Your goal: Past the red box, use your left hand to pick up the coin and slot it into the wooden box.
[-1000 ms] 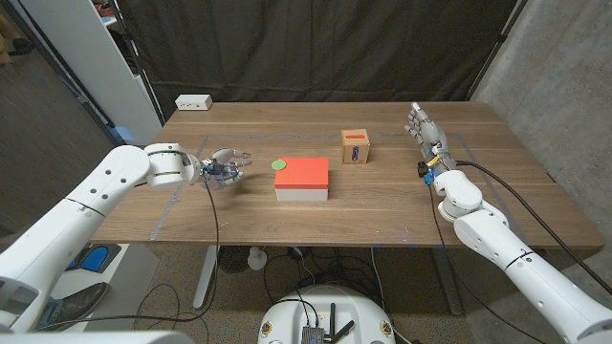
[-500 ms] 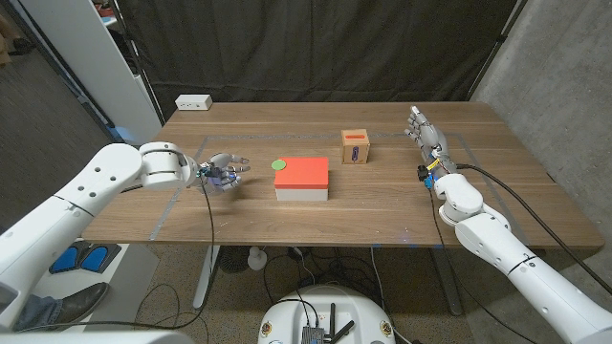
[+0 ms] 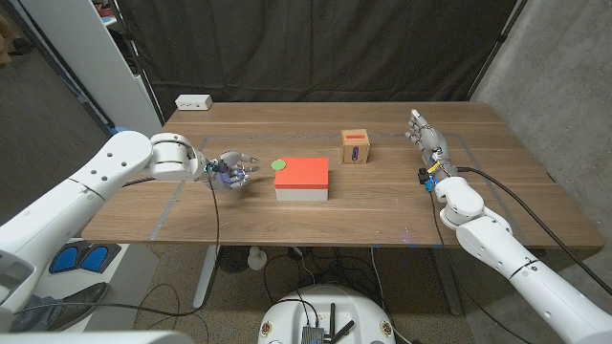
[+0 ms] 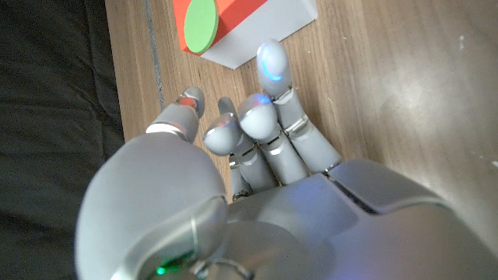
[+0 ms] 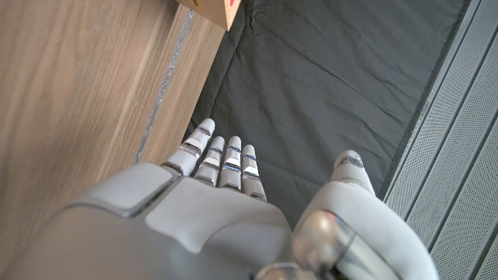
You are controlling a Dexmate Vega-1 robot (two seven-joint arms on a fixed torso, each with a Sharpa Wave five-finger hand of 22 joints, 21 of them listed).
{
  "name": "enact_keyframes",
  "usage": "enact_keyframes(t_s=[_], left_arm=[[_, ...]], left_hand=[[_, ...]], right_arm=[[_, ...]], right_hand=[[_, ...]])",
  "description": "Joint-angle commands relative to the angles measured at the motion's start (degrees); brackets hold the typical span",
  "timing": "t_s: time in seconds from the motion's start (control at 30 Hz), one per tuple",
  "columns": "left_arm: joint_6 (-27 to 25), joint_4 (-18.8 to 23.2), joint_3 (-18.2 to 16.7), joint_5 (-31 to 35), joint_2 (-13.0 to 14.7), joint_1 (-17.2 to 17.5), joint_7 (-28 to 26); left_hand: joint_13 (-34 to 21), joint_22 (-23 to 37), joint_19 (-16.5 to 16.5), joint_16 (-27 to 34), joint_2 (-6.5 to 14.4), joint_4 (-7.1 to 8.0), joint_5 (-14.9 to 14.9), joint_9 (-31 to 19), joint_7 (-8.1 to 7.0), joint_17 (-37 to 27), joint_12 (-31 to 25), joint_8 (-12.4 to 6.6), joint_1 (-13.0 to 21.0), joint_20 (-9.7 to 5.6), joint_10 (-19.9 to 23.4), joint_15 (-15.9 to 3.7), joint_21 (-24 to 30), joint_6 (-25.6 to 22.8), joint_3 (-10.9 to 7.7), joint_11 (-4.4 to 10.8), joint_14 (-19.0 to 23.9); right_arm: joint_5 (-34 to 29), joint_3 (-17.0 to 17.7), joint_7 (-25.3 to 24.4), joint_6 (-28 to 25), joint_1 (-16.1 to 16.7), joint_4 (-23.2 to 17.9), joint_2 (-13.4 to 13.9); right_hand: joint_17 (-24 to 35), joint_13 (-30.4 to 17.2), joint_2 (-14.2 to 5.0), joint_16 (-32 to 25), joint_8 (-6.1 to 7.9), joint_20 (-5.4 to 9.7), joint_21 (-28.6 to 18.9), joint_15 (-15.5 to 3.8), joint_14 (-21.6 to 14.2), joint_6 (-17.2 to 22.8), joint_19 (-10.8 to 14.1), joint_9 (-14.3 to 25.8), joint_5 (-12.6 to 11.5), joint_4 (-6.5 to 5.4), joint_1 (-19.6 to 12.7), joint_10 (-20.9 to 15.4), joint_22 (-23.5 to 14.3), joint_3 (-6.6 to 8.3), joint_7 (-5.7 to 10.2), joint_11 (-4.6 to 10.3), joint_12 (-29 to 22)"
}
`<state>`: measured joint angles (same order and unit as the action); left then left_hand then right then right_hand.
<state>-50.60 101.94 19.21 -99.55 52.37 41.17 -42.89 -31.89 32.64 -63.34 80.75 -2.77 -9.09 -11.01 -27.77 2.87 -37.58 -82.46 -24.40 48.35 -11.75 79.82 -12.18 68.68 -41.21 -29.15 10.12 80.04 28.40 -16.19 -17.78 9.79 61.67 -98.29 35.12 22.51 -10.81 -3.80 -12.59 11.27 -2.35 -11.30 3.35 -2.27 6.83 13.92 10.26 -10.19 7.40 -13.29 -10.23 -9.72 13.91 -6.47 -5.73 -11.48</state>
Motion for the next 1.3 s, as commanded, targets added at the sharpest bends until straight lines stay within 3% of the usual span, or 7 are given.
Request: enact_keyframes(t_s=[0.03,0.4,1.3], left_arm=[[-3.0,-3.4,5.0,1.5,-2.6,-5.8,1.7],[-4.8,-5.0,5.8,2.7,-3.3,-7.0,3.9],[-5.1,-5.2,4.0,6.5,-2.7,-4.9,10.8]], left_hand=[[-0.1,-0.2,0.4,0.1,0.5,-0.13,-0.1,-0.2,0.44,-0.4,0.1,-0.58,0.2,-0.57,0.0,0.04,0.6,-0.1,0.03,-0.05,-0.1],[-0.5,-0.8,0.6,-0.1,0.7,-0.19,-0.1,0.4,0.92,-0.7,0.1,-0.26,0.1,-0.58,-0.2,0.01,1.2,0.5,0.03,0.06,-0.1],[-0.8,-2.5,1.2,-1.2,0.9,-0.22,-0.1,1.0,0.60,-1.2,0.9,-0.87,-0.5,-0.57,-0.5,-0.01,3.0,-0.5,-0.13,0.35,-0.3]], right_arm=[[0.5,0.7,0.2,0.6,0.8,0.2,0.2],[0.7,0.8,0.3,0.2,0.9,0.2,0.5],[0.7,0.0,0.3,-1.7,0.0,0.2,0.8]], right_hand=[[0.0,-0.1,-0.15,-0.3,0.25,-0.13,-0.3,0.03,-0.5,0.5,0.6,0.2,0.0,0.23,-0.1,-0.8,-0.3,0.19,-0.10,0.01,-0.4],[-0.1,-0.1,-0.19,-0.3,0.23,-0.11,-0.3,-0.03,-0.7,0.7,0.8,0.2,0.0,0.26,-0.1,-1.3,-0.3,0.21,-0.05,0.09,-0.6],[-0.3,-0.1,-0.40,-0.3,0.13,-0.21,-0.3,0.08,-0.8,0.8,0.9,0.3,0.0,0.36,-0.1,-1.9,-0.3,0.32,0.01,0.00,-0.5]])
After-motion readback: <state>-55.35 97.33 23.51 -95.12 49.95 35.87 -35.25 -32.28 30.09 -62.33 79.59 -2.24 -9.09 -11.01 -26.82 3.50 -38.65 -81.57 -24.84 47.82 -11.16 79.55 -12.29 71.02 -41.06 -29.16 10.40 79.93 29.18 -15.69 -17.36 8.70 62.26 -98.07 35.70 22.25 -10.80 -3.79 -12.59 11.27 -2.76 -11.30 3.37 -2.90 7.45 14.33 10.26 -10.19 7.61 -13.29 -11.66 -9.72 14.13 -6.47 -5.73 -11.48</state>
